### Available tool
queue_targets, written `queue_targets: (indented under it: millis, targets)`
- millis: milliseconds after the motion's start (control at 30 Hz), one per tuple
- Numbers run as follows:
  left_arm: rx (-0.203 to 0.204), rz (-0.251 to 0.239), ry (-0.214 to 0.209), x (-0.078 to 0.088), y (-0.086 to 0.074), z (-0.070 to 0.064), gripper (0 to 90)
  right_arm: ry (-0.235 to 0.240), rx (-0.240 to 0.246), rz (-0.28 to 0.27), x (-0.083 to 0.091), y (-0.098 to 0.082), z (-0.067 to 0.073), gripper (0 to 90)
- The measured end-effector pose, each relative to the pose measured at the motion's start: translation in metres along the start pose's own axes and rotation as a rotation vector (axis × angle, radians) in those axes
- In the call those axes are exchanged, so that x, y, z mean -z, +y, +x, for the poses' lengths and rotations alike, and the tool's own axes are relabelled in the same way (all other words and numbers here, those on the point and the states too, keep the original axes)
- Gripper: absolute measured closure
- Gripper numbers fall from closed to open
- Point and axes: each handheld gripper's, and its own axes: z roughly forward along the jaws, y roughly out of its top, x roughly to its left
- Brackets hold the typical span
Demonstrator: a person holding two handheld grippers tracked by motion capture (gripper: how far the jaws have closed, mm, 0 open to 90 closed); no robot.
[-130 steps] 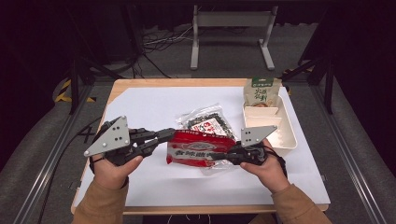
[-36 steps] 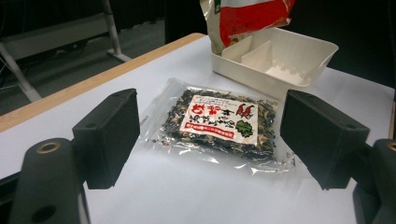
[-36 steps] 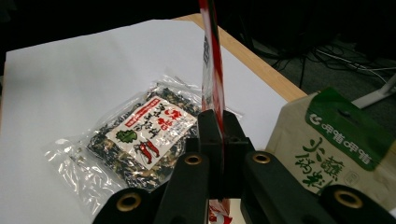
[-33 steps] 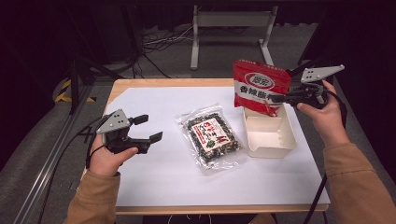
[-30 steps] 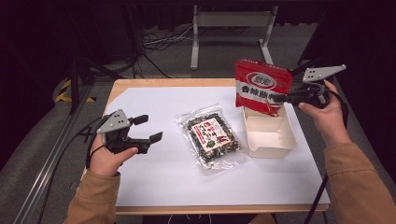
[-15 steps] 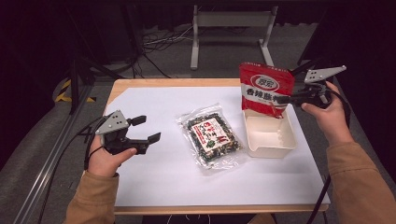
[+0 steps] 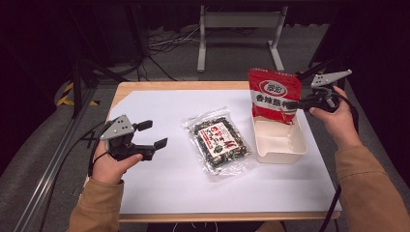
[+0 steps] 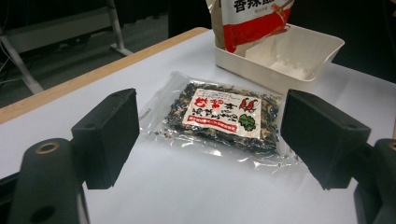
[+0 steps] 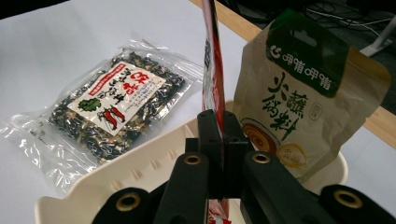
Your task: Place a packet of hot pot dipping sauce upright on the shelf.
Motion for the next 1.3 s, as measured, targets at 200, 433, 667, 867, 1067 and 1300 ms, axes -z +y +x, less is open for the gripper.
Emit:
queue_targets:
  millis: [200,433,667,867,1067,1300]
  targets:
    - [0.007,0.001,0.0,-0.001,0.0,0.0,20.3,-0.023,-0.004,0.03,-0.007,-0.003,-0.005,89.1]
    - [0.003,0.004,-0.001,-0.001,-0.001,0.001,20.2,-0.07,0.031,0.024,-0.015,-0.002,-0.008,88.9]
    - [0.0,0.009,-0.007,-0.004,-0.001,0.0,20.1,-0.098,0.018,0.011,-0.022,-0.005,-0.011,88.5]
    - [0.009,0.011,-0.013,-0.004,-0.001,0.0,20.1,-0.131,0.011,0.028,-0.029,-0.01,-0.013,88.3]
    - [0.014,0.012,-0.011,-0.005,-0.002,0.0,20.1,-0.152,-0.051,0.032,-0.029,-0.022,-0.019,88.9]
    - [0.01,0.014,-0.023,-0.009,-0.001,0.001,20.1,-0.171,-0.089,0.088,-0.033,-0.032,-0.019,88.4]
